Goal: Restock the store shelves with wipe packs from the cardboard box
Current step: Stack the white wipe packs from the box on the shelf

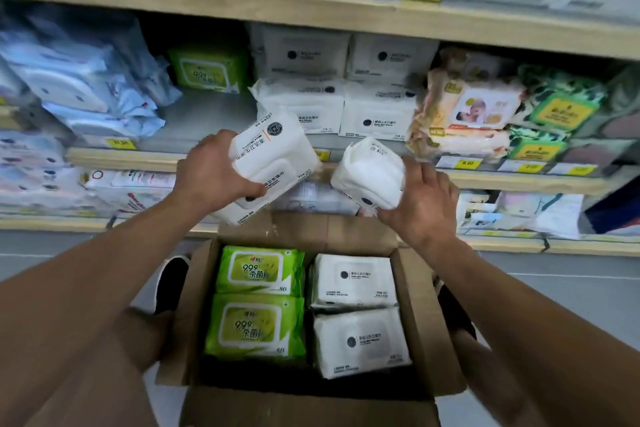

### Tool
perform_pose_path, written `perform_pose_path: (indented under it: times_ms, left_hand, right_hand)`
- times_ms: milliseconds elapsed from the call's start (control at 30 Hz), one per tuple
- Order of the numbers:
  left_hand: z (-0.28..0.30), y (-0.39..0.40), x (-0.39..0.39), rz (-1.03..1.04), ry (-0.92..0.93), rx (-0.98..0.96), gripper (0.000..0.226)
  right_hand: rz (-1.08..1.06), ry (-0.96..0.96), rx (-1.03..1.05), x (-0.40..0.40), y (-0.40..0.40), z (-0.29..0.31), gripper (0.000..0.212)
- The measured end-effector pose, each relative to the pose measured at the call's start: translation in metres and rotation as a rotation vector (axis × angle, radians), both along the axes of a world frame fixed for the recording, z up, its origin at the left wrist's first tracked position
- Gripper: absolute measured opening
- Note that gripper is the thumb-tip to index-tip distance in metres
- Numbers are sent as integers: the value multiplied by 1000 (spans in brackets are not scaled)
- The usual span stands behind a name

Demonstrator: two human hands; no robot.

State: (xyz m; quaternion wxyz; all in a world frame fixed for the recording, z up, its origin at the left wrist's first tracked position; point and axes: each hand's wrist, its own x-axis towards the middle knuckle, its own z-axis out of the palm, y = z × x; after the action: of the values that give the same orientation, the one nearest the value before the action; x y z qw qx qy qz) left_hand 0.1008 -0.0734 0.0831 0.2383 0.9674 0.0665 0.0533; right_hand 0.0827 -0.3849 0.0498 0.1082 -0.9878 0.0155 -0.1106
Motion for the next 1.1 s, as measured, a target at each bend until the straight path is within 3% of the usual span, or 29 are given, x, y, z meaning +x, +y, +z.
perform_pose_path:
  times_ms: [333,567,867,1000,1100]
  left_hand:
    - [13,-4,51,17,-64,4,76]
    - [17,-6,76,47,-74,-44,76]
    - [14,-20,88,28,-88,-17,83]
    - [9,-22,85,40,-162,13,84]
    - [10,-25,83,81,-256,53,84]
  right_hand:
    - [86,-302,-236,119,29,60,92]
    - [79,-286,-381,184,23,70,82]
    - [2,-274,-331,209,15,47,79]
    - [-37,-431,-320,204,16,42,60]
    - [37,-462,-297,195,15,39,66]
